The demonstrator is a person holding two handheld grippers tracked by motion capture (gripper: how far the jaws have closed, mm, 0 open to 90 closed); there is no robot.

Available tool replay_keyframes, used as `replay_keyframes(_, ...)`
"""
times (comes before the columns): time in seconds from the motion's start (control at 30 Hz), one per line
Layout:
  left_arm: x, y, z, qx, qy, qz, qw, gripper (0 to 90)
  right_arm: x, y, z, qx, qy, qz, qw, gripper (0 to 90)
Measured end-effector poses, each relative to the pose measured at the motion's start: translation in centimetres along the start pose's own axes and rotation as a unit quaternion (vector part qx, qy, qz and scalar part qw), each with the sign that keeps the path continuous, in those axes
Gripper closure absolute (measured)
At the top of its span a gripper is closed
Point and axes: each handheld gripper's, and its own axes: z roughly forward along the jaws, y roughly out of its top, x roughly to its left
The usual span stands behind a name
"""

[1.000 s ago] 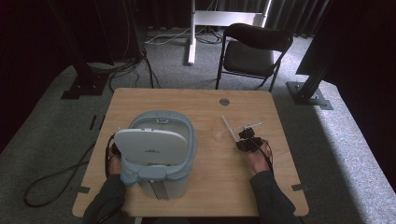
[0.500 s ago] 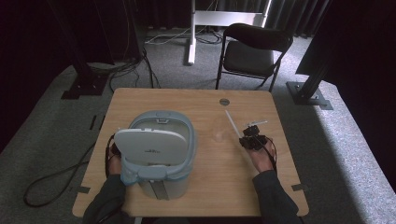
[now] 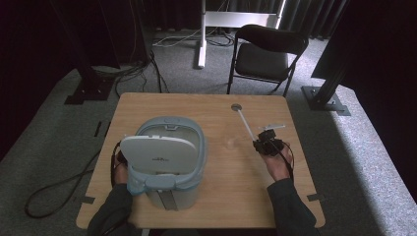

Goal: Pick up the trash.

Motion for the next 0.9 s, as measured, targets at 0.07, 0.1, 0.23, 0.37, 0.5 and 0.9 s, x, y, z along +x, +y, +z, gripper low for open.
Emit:
replay_keyframes(0.07, 0.0, 0.0, 0.0, 0.000, 0.000, 0.000, 1.0000, 36.2, 0.1, 0.1, -0.2, -0.004, 0.000, -0.001, 1.0000, 79.1)
replay_keyframes(0.1, 0.0, 0.0, 0.0, 0.000, 0.000, 0.000, 1.0000, 36.2, 0.1, 0.1, -0.3, -0.005, 0.001, -0.001, 1.0000, 79.1)
replay_keyframes(0.23, 0.0, 0.0, 0.0, 0.000, 0.000, 0.000, 1.0000, 36.2, 0.4, 0.3, -0.6, -0.011, 0.005, -0.007, 0.9999, 79.1)
replay_keyframes(0.37, 0.0, 0.0, 0.0, 0.000, 0.000, 0.000, 1.0000, 36.2, 0.8, 0.5, -1.0, -0.025, 0.015, -0.016, 0.9995, 79.1)
replay_keyframes(0.5, 0.0, 0.0, 0.0, 0.000, 0.000, 0.000, 1.0000, 36.2, 1.4, 0.8, -1.4, -0.036, 0.023, -0.034, 0.9985, 79.1)
replay_keyframes(0.9, 0.0, 0.0, 0.0, 0.000, 0.000, 0.000, 1.0000, 36.2, 2.4, 1.4, -2.4, -0.055, 0.033, -0.055, 0.9965, 79.0)
